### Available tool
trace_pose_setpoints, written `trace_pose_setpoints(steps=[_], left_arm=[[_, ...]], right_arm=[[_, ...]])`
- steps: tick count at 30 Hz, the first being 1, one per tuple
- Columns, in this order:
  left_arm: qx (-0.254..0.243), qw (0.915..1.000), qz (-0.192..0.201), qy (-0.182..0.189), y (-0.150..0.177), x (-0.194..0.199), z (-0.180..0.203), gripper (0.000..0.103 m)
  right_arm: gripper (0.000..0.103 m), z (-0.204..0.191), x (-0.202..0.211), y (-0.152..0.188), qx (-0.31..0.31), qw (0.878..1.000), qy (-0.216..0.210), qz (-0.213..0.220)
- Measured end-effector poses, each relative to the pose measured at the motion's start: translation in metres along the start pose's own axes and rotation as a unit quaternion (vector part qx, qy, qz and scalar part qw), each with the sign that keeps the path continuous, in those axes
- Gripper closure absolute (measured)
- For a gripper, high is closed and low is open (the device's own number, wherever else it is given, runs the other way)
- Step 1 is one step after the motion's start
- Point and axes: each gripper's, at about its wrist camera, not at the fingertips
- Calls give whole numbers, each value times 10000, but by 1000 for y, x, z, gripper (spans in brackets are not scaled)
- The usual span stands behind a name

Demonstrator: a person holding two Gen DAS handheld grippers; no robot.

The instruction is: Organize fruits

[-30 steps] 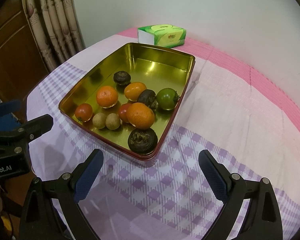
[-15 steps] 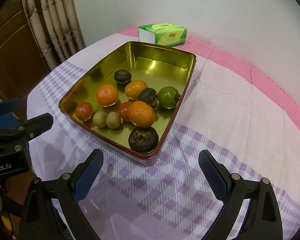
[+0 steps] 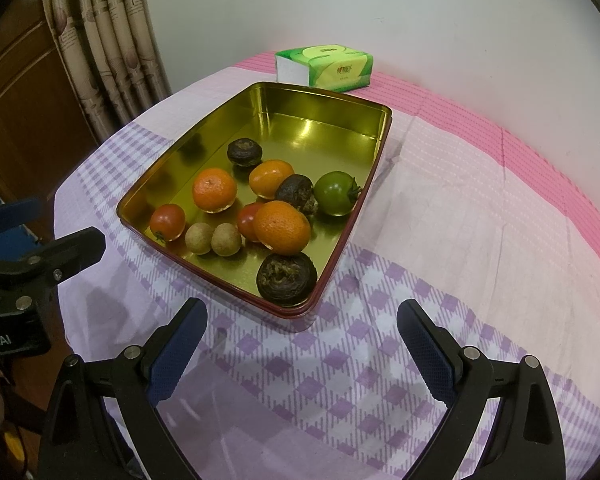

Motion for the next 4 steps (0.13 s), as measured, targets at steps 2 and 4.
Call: trace_pose_setpoints(steps=[2,4], left_arm=[[4,10000,-6,0,1,2,0,2],[7,10000,0,10,0,0,0,2]], right_arm=[[7,0,0,0,-7,10000,2,-2],[7,0,0,0,-10,10000,4,0]])
Point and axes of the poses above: each gripper's, at about its wrist camera, not at the fingertips, and x roughly against the way its jaws point, z to its right, y to its underside, and after that the axes turned 15 degrees about z, right-handed
